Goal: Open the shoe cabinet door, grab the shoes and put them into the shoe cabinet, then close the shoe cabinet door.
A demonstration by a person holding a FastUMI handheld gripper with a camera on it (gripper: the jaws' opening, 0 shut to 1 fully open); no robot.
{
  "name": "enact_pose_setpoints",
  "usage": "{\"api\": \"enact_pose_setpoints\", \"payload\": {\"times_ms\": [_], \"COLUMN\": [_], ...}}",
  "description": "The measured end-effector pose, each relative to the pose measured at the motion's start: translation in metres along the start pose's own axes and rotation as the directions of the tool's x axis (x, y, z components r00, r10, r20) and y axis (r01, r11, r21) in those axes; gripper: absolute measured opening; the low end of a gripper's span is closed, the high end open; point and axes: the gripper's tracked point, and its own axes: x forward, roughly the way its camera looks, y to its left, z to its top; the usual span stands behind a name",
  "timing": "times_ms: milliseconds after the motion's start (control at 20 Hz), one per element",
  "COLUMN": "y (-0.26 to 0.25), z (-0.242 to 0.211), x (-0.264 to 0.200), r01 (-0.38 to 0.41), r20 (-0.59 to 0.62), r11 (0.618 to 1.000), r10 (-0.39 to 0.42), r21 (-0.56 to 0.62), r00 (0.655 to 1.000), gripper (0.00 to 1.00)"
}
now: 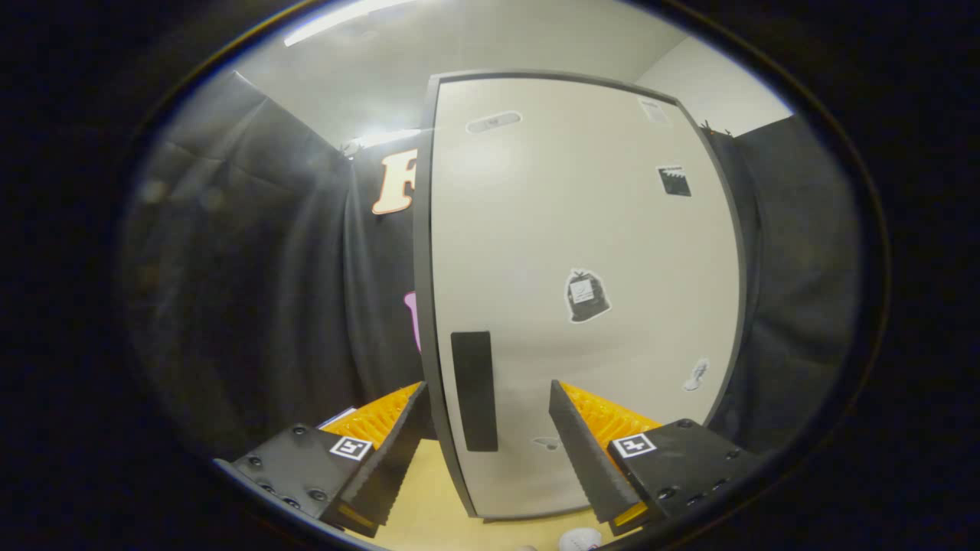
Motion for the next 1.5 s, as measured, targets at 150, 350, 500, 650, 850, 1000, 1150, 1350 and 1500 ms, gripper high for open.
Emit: {"api": "enact_pose_setpoints", "payload": {"times_ms": [150,350,500,650,850,1000,1150,1350,1500], "y": [0.001,-0.002,-0.001,0.004,0.008,0.010,0.010,0.010,0.008], "z": [-0.009,-0.020,-0.024,-0.019,-0.018,-0.018,-0.017,-0.017,-0.016], "x": [0.023,0.041,0.048,0.047,0.047,0.046,0.044,0.035,0.020], "r01": [0.027,0.051,0.052,0.050,0.054,0.043,0.021,-0.012,-0.039], "r20": [-0.003,-0.022,-0.027,0.006,0.013,0.012,0.018,0.017,0.010], "r11": [1.000,0.999,0.999,0.998,0.997,0.998,0.999,0.999,0.999], "r10": [-0.027,-0.051,-0.052,-0.050,-0.053,-0.043,-0.020,0.012,0.039], "r21": [-0.005,-0.003,-0.014,-0.030,-0.048,-0.046,-0.049,-0.047,-0.034], "r00": [1.000,0.998,0.998,0.999,0.998,0.999,1.000,1.000,0.999], "gripper": [0.97,0.89,0.76,0.62,0.34,0.28,0.19,0.19,0.19]}}
